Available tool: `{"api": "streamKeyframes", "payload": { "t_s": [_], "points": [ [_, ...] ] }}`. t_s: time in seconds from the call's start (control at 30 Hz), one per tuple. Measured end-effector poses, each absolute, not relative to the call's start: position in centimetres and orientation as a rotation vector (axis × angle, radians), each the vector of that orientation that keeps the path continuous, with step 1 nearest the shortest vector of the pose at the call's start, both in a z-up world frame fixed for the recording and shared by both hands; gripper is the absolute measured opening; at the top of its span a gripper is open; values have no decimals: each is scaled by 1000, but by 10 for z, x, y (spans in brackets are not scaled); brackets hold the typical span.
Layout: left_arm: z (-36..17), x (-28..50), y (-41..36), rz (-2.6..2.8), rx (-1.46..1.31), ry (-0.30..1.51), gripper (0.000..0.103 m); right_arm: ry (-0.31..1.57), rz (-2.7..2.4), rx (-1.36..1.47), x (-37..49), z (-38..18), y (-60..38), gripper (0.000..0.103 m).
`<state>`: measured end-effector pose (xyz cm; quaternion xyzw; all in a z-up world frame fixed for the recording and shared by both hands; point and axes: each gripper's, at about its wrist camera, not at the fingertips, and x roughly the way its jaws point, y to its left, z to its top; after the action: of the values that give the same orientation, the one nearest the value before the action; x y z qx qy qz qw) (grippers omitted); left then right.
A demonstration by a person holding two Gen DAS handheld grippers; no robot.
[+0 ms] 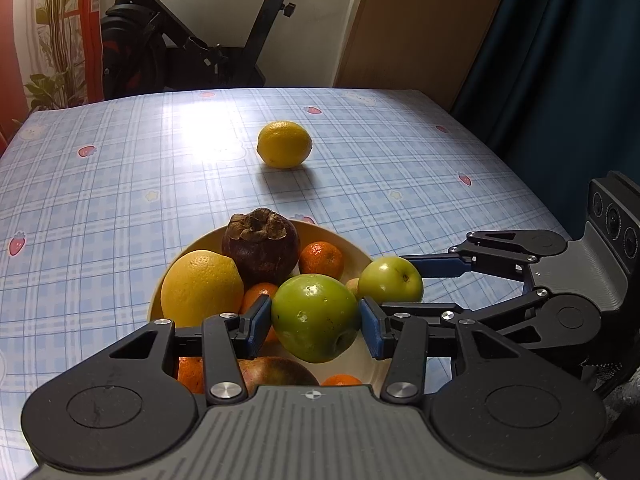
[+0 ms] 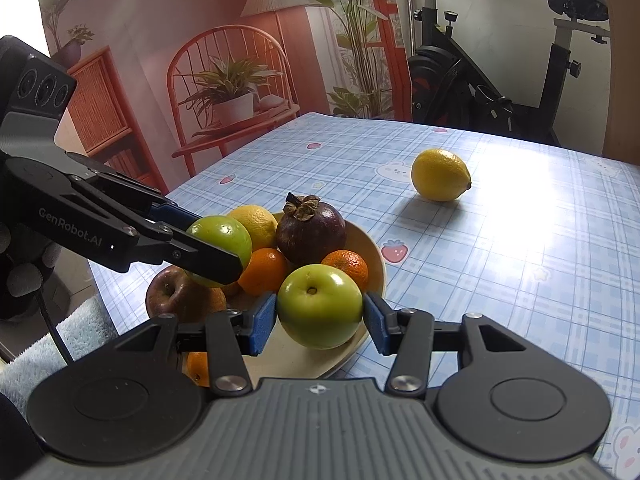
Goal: Organize fruits
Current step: 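Carry both green apples over the cream plate with both grippers, then lower the green apples onto the plate and open both grippers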
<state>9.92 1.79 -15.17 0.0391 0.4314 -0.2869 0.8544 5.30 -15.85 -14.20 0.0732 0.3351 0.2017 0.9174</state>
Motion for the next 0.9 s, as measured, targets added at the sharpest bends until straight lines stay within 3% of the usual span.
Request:
{"api": "streamKeyframes", "payload": {
  "t_s": [0.9],
  "points": [
    [-161,106,14,-580,68,941,50,713,428,130,50,-149,-153,51]
  ]
}}
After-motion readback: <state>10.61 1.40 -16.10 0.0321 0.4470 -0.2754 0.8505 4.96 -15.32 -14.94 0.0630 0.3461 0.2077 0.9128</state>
